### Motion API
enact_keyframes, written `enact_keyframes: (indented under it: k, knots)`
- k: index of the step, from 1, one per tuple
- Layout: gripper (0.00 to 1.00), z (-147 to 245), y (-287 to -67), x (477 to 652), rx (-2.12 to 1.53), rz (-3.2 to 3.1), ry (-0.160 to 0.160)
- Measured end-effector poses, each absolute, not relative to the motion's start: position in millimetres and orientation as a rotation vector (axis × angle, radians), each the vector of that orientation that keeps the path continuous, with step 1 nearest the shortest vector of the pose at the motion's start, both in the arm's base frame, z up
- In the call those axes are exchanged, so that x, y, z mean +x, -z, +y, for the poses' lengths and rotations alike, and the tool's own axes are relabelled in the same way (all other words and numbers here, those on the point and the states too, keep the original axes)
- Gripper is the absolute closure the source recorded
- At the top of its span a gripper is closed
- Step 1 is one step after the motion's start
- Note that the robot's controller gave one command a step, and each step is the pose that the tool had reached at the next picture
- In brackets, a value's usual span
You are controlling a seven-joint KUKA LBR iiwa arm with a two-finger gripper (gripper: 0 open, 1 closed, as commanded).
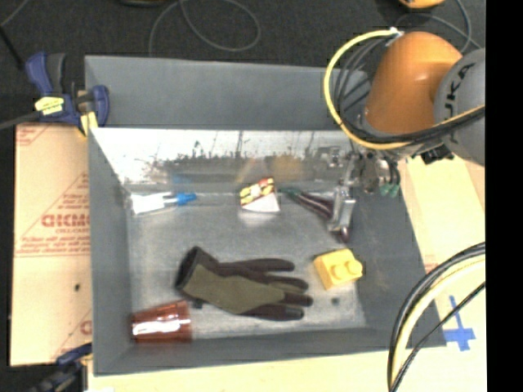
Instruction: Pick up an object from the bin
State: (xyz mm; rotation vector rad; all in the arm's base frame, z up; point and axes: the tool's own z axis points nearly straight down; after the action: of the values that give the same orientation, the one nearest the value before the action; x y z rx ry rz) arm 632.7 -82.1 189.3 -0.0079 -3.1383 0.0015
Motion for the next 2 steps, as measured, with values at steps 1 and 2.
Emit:
enact_keyframes:
  k: [1, 2]
  knots:
    - [0.00, -81.8, -194.6, 634.2, -0.005, -3.146, -0.003]
    - [0.00, -36.4, -128.5, 607.5, -0.017, -3.147, -0.001]
